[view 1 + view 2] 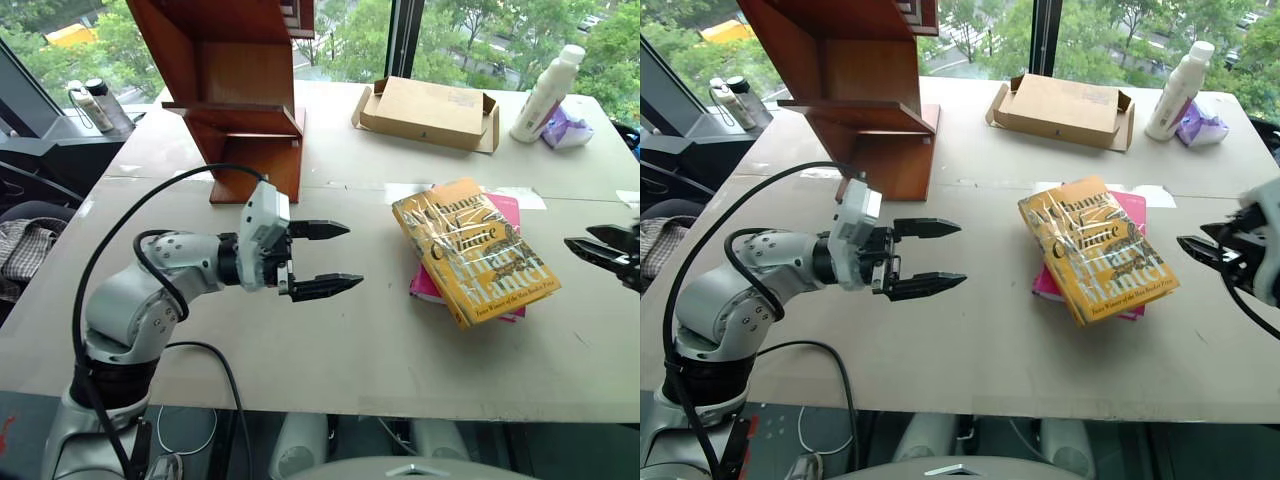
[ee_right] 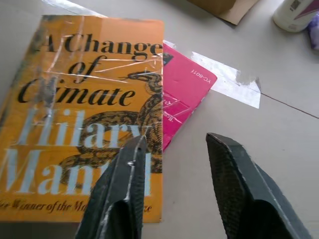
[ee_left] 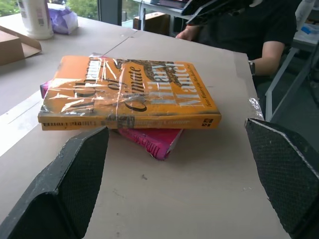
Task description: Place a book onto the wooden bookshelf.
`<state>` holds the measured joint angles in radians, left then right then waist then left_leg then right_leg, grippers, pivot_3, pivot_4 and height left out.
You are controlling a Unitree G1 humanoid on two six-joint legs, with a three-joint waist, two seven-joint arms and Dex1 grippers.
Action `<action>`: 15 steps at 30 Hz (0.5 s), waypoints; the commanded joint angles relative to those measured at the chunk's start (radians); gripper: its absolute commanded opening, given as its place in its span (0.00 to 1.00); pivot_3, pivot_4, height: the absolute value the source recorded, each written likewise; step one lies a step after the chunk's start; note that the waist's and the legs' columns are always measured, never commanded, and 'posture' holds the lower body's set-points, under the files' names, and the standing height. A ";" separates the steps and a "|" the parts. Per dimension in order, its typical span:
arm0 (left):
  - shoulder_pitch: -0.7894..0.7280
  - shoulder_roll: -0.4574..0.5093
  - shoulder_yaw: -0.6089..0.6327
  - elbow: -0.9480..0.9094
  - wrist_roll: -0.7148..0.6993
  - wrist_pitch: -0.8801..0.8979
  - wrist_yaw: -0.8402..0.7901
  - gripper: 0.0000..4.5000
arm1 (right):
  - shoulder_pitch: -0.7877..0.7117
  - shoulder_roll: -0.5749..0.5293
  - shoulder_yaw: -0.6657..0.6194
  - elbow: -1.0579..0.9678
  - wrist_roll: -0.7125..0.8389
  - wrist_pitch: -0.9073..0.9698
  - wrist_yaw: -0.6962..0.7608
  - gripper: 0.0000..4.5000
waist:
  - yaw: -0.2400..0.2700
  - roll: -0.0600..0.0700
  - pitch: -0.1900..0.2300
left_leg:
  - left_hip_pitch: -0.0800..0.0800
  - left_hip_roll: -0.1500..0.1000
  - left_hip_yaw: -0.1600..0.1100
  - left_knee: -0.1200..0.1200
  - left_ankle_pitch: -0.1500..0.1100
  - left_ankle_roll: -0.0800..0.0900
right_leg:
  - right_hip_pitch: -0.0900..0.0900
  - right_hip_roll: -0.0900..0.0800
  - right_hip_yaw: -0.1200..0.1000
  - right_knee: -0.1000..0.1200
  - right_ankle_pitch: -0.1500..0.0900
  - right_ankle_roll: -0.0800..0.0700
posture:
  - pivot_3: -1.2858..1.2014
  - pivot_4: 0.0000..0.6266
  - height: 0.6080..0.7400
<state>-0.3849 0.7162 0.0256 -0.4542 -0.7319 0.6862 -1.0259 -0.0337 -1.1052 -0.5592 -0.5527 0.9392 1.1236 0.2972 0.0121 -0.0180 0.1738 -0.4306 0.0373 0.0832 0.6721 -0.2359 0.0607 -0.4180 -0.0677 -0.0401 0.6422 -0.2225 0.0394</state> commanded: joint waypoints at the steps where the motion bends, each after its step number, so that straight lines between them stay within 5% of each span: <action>1: -0.005 -0.014 0.004 -0.052 -0.009 -0.017 0.029 1.00 | -0.160 -0.030 0.255 0.092 -0.184 -0.048 -0.045 0.02 | 0.000 0.001 0.000 | 0.000 0.000 0.000 0.000 0.000 0.000 | 0.000 0.001 0.000 0.000 0.000 0.000 | 0.52 0.24 0.95; 8: 0.059 -0.015 0.031 -0.123 -0.007 -0.022 0.089 1.00 | -0.419 -0.042 0.693 0.368 -0.516 -0.183 0.137 0.02 | 0.000 0.001 0.000 | -0.002 0.000 0.003 -0.001 0.003 -0.004 | -0.003 0.002 0.003 0.000 0.000 0.003 | 0.52 0.24 0.95; 15: 0.149 0.044 0.068 -0.168 0.004 -0.044 0.087 1.00 | -0.562 0.102 0.810 0.575 -0.612 -0.242 0.316 0.02 | -0.004 0.001 0.001 | -0.001 0.001 0.004 -0.001 0.001 -0.001 | -0.003 0.004 0.003 0.001 0.001 0.006 | 0.52 0.24 0.95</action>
<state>-0.2400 0.7488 0.0689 -0.5806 -0.7293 0.6651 -0.9334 -0.5724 -1.0002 0.2589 0.0254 0.3370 0.8998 0.5817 0.0078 -0.0174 0.1745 -0.4316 0.0385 0.0872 0.6712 -0.2354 0.0597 -0.4212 -0.0639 -0.0367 0.6431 -0.2217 0.0451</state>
